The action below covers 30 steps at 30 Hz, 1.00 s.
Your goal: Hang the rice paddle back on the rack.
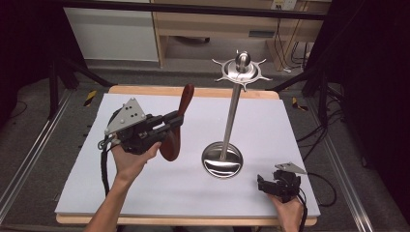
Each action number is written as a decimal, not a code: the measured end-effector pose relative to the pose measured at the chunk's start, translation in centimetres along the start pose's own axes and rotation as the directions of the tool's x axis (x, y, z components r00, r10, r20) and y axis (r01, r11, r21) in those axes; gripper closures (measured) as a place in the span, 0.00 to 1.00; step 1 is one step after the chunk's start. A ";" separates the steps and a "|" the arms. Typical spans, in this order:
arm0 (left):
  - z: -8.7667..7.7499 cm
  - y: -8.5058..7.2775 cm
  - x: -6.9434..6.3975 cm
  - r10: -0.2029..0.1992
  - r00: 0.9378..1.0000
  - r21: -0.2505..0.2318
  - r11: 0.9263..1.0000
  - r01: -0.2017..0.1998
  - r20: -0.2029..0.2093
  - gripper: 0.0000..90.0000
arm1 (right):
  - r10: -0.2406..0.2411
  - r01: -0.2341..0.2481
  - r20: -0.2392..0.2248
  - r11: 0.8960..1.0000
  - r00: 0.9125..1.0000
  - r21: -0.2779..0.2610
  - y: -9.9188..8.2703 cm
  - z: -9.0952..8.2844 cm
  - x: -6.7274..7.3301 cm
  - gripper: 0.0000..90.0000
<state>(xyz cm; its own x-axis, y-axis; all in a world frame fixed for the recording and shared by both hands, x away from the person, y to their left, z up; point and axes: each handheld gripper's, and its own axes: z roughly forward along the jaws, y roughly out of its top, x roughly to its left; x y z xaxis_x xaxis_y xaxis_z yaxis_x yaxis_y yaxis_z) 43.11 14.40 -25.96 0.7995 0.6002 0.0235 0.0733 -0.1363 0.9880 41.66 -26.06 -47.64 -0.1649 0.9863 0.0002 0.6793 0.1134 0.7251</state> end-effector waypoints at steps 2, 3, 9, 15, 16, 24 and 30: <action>0.5 0.3 -0.2 0.005 1.000 0.001 1.000 -0.005 0.004 0.87 | 0.002 -0.002 0.000 1.000 1.000 -0.001 0.0 0.0 0.0 0.11; 0.5 0.4 -0.2 0.005 1.000 0.001 1.000 -0.005 0.006 0.87 | 0.003 -0.003 0.001 1.000 1.000 -0.002 0.0 0.0 0.0 0.11; 1.1 0.8 -0.4 0.010 1.000 -0.002 1.000 -0.010 0.012 0.87 | -0.001 0.001 -0.001 1.000 1.000 -0.002 0.0 0.0 0.0 0.11; 1.8 1.2 -0.6 0.010 1.000 -0.004 1.000 -0.010 0.017 0.87 | 0.003 -0.003 0.000 1.000 1.000 -0.003 0.0 0.0 0.0 0.11; 1.8 1.2 -0.6 0.010 1.000 -0.004 1.000 -0.010 0.017 0.87 | 0.003 -0.003 0.000 1.000 1.000 -0.003 0.0 0.0 0.0 0.11; 2.2 1.6 -0.9 0.005 1.000 -0.016 1.000 -0.004 0.024 0.87 | -0.001 0.001 0.000 1.000 1.000 -0.002 0.0 0.0 0.0 0.11; 2.5 2.0 -1.0 0.006 1.000 -0.018 1.000 -0.006 0.029 0.87 | 0.004 -0.004 0.000 1.000 1.000 -0.003 0.0 -0.1 0.0 0.11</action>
<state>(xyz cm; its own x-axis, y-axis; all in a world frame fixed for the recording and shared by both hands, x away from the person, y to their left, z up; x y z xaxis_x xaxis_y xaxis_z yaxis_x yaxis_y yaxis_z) 43.96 11.52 -24.42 0.8171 0.5760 0.0250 0.0582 -0.1255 0.9904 41.64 -26.10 -47.57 -0.1626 0.9867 0.0032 0.6775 0.1093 0.7273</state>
